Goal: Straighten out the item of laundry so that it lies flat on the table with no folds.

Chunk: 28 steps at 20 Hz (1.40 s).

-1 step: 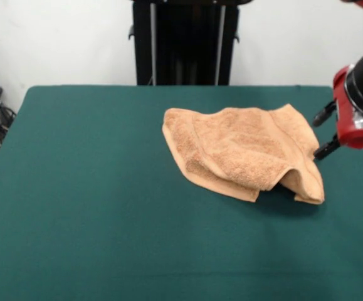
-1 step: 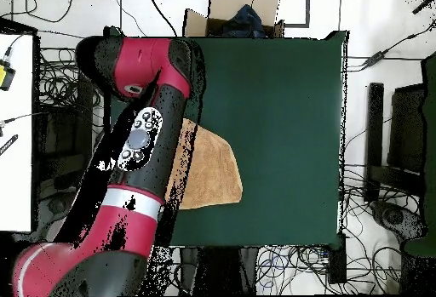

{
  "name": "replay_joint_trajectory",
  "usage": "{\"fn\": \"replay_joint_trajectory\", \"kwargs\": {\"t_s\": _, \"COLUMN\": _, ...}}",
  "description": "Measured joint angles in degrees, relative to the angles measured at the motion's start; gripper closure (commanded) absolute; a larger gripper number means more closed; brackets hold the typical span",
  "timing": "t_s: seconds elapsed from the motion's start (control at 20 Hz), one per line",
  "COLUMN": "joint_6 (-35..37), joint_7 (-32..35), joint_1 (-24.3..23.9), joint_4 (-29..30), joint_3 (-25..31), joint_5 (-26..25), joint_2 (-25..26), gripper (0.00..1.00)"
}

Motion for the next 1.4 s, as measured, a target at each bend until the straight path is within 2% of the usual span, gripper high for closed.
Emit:
{"fn": "replay_joint_trajectory", "kwargs": {"t_s": 0.95, "joint_6": 0.7, "joint_7": 0.0, "joint_1": -1.0, "joint_4": -7.4, "joint_3": -0.9, "joint_5": -0.4, "joint_2": 7.1, "gripper": 0.0}}
{"fn": "replay_joint_trajectory", "kwargs": {"t_s": 1.4, "joint_6": 0.6, "joint_7": 0.0, "joint_1": -1.1, "joint_4": -8.6, "joint_3": -0.9, "joint_5": -0.5, "joint_2": 9.9, "gripper": 0.0}}
